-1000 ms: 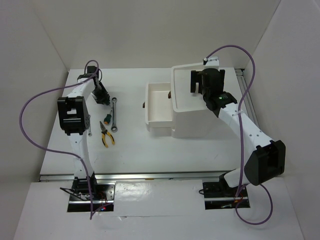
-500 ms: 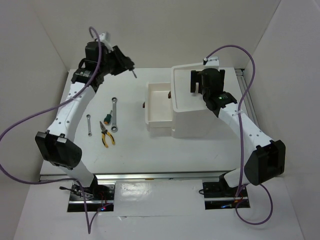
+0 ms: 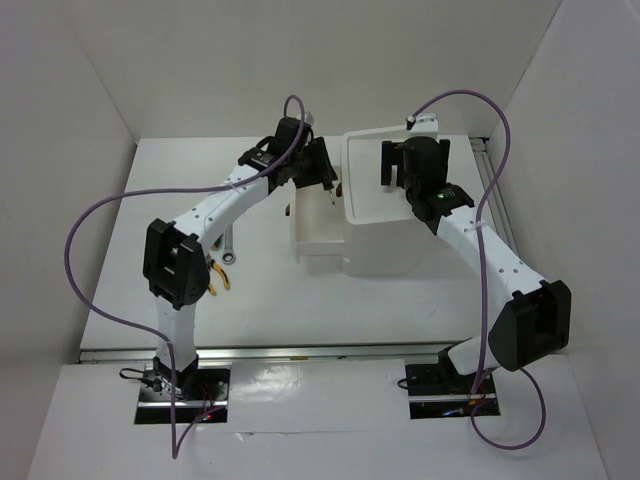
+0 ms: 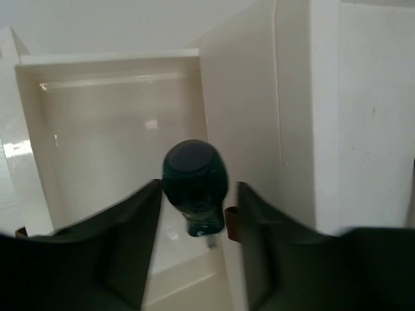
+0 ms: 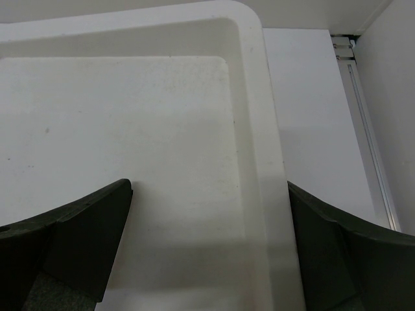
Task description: Sort the tools into containers
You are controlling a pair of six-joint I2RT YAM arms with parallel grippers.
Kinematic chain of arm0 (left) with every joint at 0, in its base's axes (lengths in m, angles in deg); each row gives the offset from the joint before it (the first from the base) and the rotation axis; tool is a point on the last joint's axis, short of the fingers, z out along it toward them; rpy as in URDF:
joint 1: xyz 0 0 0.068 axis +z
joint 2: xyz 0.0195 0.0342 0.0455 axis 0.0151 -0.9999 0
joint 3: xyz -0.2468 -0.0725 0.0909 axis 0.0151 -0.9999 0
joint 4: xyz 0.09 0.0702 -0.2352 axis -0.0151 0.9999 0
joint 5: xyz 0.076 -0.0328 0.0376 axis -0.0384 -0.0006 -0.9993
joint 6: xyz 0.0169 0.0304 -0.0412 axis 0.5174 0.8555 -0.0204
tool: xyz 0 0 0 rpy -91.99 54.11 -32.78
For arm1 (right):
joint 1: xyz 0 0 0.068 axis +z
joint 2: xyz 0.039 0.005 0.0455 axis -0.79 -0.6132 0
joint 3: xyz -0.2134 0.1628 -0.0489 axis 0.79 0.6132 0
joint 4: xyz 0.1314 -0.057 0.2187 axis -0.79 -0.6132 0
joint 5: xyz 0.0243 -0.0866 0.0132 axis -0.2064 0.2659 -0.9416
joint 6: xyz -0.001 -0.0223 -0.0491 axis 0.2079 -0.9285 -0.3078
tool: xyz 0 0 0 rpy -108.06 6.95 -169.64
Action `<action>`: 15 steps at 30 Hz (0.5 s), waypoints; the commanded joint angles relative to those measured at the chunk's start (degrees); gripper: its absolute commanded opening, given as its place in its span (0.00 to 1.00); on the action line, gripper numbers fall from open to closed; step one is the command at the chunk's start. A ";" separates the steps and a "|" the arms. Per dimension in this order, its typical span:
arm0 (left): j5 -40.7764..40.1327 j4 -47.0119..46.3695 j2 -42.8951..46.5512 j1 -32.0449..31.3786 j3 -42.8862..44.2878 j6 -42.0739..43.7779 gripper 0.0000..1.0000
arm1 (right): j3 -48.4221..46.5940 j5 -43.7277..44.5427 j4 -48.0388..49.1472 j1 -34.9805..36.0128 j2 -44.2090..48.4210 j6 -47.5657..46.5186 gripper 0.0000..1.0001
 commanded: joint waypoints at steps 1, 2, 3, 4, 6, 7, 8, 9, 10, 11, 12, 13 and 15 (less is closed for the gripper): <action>-4.77 -0.31 1.85 -0.49 2.32 -0.54 0.67 | 3.61 -8.75 -13.20 3.83 -3.30 5.85 1.00; -4.77 -0.31 2.63 -0.50 1.71 0.07 0.76 | 3.61 -8.75 -13.20 3.83 -3.30 5.85 1.00; -5.81 -0.31 4.03 -1.19 0.92 0.77 0.76 | 3.61 -8.76 -13.20 3.83 -3.30 5.85 1.00; -8.26 0.39 4.92 -1.20 -0.48 1.30 0.80 | 3.61 -8.76 -13.20 3.83 -3.30 5.85 1.00; -12.48 2.84 6.94 -1.73 -1.63 2.70 1.00 | 3.61 -9.28 -12.68 3.83 -3.30 5.85 1.00; -17.81 6.34 9.39 -1.73 -3.29 2.71 1.00 | 3.61 -9.28 -12.67 3.83 -3.30 5.85 1.00; -20.21 8.20 10.80 -0.51 -4.70 2.71 1.00 | 3.61 -9.98 -12.67 3.83 -3.82 5.85 1.00; -21.54 9.26 12.30 0.63 -6.63 2.01 1.00 | 3.61 -9.99 -12.67 3.83 -3.83 5.85 1.00; -22.16 10.84 14.92 3.78 -10.74 1.14 1.00 | 4.13 -10.51 -12.15 3.83 -4.35 5.85 1.00; -22.17 12.94 16.08 5.37 -12.95 1.13 1.00 | 4.14 -10.51 -12.15 3.83 -4.35 5.85 1.00; -22.17 14.01 17.05 7.04 -15.06 1.13 1.00 | 4.14 -10.51 -12.15 3.83 -4.96 5.33 1.00; -23.74 14.02 18.10 8.19 -19.43 1.13 1.00 | 3.61 -11.03 -12.15 3.83 -4.97 5.32 1.00; -24.63 14.02 20.83 11.18 -23.68 4.10 1.00 | 3.61 -11.82 -12.15 3.83 -5.58 5.32 1.00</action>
